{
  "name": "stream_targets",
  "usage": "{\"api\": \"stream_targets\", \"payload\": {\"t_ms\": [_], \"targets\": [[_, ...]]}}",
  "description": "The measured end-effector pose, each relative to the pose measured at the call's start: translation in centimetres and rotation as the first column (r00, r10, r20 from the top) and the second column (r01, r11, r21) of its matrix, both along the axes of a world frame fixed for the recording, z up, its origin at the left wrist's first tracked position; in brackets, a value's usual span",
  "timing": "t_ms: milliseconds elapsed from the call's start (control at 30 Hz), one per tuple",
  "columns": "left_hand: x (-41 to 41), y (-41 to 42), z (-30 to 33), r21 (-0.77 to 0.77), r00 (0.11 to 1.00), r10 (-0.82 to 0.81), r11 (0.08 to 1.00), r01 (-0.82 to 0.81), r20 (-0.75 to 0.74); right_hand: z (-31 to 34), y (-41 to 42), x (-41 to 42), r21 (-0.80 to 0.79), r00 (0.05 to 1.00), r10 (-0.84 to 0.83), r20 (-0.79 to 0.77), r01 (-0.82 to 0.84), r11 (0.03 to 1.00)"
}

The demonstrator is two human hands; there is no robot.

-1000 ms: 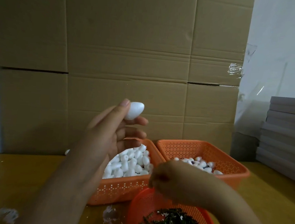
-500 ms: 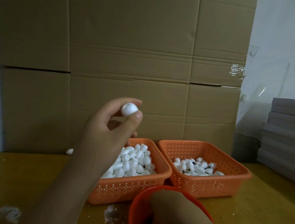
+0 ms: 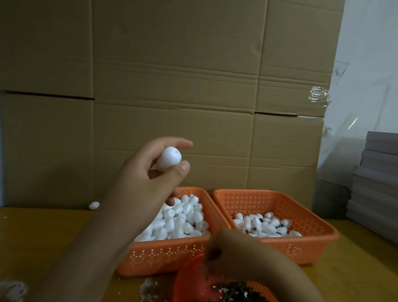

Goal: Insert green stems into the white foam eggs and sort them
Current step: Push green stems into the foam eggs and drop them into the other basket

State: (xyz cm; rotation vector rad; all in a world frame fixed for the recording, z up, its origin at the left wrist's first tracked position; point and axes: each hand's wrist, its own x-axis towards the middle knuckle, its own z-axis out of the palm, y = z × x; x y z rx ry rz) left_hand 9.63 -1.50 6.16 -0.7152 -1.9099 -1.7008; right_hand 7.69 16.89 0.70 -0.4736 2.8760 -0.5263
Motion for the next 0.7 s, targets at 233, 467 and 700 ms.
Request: {"api": "stream_targets", "payload": {"t_ms": [233, 467, 700], "targets": [[0.5, 0.2, 0.5, 0.090, 0.981, -0.171, 0.983, 0.162, 0.091, 5.2, 1.9, 3.4, -0.728, 0.952, -0.053, -0.301, -0.193, 0.658], [0.7, 0.7, 0.2, -0.019, 0.989, -0.135, 0.990, 0.137, 0.062, 6.7, 0.7, 5.6, -0.885, 0.893, -0.159, -0.421, -0.365, 0.289], [0.7, 1.0, 0.2, -0.023, 0.987, -0.159, 0.987, 0.159, 0.008, 6.8, 0.2, 5.8, -0.868, 0.861, -0.223, -0.457, -0.377, 0.324]]}}
